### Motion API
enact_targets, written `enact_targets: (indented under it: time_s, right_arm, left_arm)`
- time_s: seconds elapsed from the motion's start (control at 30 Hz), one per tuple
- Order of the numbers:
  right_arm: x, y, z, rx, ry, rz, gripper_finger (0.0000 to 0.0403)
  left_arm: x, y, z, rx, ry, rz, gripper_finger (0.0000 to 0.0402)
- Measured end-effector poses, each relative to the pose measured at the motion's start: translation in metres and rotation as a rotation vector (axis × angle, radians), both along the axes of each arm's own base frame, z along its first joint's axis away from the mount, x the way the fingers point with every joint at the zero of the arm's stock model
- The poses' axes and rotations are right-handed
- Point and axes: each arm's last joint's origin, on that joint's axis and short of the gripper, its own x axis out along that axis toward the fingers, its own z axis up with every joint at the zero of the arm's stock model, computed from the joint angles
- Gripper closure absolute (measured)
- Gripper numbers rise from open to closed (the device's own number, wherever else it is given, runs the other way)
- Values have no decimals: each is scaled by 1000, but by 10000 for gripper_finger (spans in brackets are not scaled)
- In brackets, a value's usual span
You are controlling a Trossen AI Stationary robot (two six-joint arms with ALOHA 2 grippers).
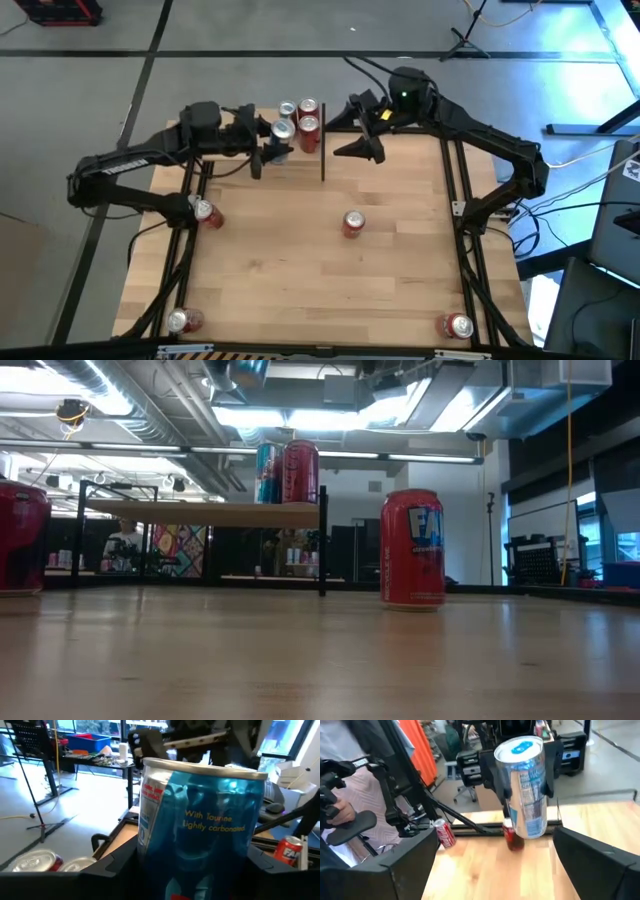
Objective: Place canned beverage on shelf
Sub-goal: Put the blue soda can on the shelf aligned with the other blue soda can
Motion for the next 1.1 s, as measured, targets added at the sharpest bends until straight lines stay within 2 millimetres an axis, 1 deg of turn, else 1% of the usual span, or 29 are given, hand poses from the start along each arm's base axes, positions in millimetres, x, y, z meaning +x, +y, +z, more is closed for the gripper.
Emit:
enact_targets:
  time_s: [0.17,0.3,0.5,0.67,0.77,0.97,1.1]
  right_arm:
    - [-1,0,-5,19,58,-16,20]
    - [-1,0,-6,22,59,-17,20]
    - [-1,0,-6,33,66,-21,20]
    - [-1,0,-7,52,88,-43,20]
    - [-1,-1,-9,54,105,-72,20]
    - [-1,-1,-10,54,119,-95,20]
    - [-1,-1,-11,56,126,-100,20]
  left_arm:
    - [-4,15,-35,15,-48,48,195]
    - [-5,27,-62,8,-99,27,195]
    - [-15,43,-96,33,-153,46,195]
    - [-21,53,-119,47,-160,41,195]
    - [-21,59,-129,53,-166,61,195]
    - [-11,75,-144,68,-183,90,195]
    - [-5,83,-158,42,-146,101,195]
